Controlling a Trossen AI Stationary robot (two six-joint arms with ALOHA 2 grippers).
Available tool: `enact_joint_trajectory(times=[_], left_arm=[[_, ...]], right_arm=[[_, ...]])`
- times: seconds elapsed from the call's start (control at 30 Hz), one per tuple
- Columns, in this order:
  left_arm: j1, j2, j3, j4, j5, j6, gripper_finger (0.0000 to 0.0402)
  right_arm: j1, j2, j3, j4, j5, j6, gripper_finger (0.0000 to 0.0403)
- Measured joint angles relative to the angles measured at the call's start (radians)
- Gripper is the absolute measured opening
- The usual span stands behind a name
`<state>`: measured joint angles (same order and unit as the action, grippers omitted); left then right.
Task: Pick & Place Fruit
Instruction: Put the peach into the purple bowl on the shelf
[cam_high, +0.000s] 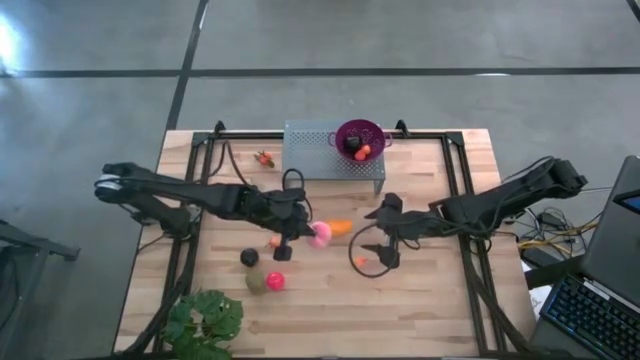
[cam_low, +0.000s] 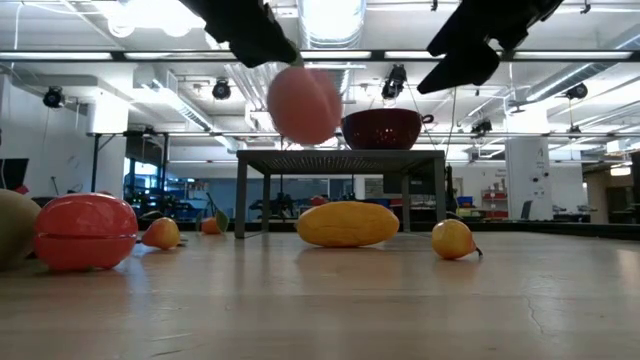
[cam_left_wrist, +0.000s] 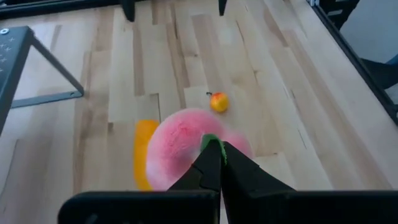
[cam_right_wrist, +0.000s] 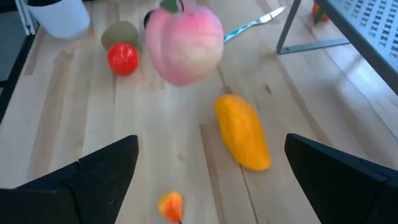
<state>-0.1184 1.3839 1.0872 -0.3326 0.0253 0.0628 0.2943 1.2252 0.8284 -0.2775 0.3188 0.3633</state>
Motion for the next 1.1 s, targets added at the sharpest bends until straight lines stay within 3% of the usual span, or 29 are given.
enact_joint_trajectory(times=[0.63,1.1], left_arm=[[-0.011,0.174,0.189,0.004,0.004,0.116,0.0000],[-0.011,0.185,0.195,0.032,0.004,0.150,0.0000]], right_arm=[[0.000,0.087,0.001,0.127,0.024,-0.060,0.0400],[0.000,0.156,-0.001,0.271,0.018,-0.086,0.0400]])
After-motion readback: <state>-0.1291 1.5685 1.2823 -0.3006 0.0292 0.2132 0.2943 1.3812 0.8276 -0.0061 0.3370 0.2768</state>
